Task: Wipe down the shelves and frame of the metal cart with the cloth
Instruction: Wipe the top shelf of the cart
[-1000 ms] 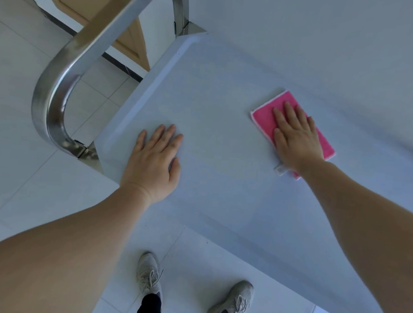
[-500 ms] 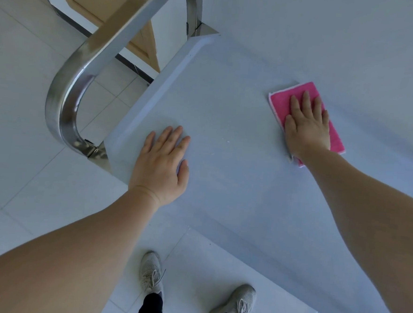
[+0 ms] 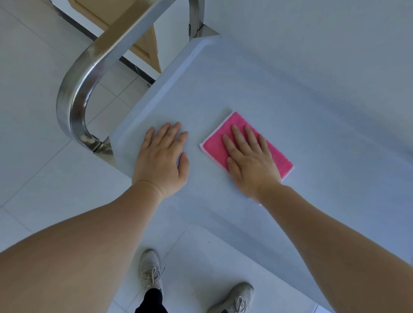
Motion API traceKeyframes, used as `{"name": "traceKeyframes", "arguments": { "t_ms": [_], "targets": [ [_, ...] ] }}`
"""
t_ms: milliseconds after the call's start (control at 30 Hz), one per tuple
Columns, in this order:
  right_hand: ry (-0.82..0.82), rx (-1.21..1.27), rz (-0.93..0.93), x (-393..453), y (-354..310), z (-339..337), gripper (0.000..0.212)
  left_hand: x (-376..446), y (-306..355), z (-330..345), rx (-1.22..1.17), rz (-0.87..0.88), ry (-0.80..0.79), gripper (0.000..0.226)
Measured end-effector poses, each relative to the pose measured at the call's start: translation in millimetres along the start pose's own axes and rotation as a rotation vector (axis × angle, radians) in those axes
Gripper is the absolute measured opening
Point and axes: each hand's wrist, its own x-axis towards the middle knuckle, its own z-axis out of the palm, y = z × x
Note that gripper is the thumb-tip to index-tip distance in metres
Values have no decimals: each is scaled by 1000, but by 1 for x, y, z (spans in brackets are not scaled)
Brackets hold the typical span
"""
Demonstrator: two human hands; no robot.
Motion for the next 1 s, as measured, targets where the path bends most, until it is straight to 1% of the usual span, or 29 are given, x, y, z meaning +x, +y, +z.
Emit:
{"name": "traceKeyframes", "arguments": {
  "t_ms": [200, 333, 567, 633, 700, 733, 833, 900, 1000],
  "targets": [
    [-42, 16, -152, -47, -52, 12, 59, 0, -1, 1, -39, 9, 44, 56],
    [-53, 58, -120, -73, -78, 23, 54, 0, -2, 2, -67, 27, 45, 57],
    [-73, 40, -72, -75, -81, 18, 53, 1, -11, -6, -201, 90, 5, 56],
    [-79, 28, -66, -76, -82, 18, 53, 2, -22, -12, -161, 166, 11, 54],
    [-81, 26, -51, -75, -81, 17, 53, 7, -40, -18, -35, 261, 14, 54],
    [-84, 27, -44, -75, -81, 16, 53, 10, -49, -21, 21, 270, 8, 54],
    [-81, 10, -47, -74, -83, 16, 53, 19, -71, -21, 98, 196, -16, 55],
    [-78, 8, -47, -75, -85, 18, 53, 17, -75, -18, 57, 152, -20, 55],
    [-54, 6, -47, -66, -88, 17, 53, 18, -75, -15, -19, 148, 4, 54]
  ]
}}
